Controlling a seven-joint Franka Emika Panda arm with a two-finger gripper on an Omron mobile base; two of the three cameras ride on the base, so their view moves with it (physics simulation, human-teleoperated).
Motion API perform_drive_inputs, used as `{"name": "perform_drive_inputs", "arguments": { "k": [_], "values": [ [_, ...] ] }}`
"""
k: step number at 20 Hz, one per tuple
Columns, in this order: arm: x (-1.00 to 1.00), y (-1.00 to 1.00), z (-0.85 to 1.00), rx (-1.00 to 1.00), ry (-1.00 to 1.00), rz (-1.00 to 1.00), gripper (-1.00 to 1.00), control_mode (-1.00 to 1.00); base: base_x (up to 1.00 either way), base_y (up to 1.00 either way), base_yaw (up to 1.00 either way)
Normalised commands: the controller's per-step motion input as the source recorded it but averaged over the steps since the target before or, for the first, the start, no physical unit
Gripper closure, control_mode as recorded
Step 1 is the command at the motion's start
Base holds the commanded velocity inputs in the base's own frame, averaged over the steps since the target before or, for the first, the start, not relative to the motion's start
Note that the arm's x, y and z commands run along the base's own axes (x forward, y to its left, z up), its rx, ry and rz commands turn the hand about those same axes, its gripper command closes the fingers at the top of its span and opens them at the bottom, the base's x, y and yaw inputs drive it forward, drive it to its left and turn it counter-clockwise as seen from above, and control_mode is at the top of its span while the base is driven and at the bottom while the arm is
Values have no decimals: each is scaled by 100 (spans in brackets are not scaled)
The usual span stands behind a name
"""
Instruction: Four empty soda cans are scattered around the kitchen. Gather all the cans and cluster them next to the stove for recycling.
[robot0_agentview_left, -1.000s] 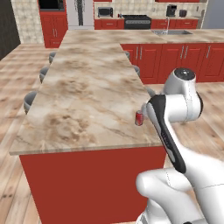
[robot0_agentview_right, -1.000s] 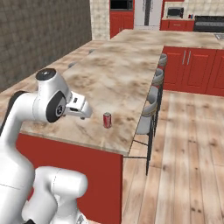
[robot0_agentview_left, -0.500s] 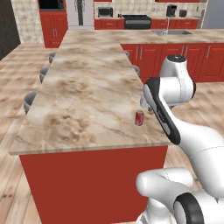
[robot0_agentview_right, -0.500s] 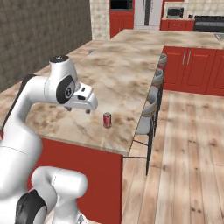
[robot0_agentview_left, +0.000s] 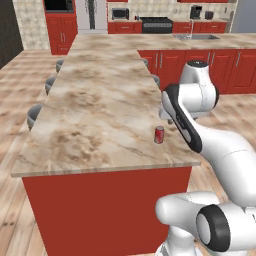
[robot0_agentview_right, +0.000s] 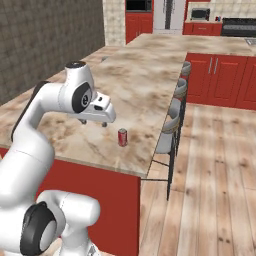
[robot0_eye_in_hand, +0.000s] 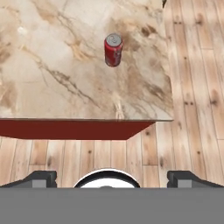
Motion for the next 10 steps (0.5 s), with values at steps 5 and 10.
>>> {"name": "perform_drive_inputs", "arguments": {
  "k": [5, 10],
  "values": [
    [35, -1, -22, 0, 0, 0, -100, -100, 0, 0, 0],
    [26, -1, -13, 1, 0, 1, -100, -100, 0, 0, 0]
  ]
}}
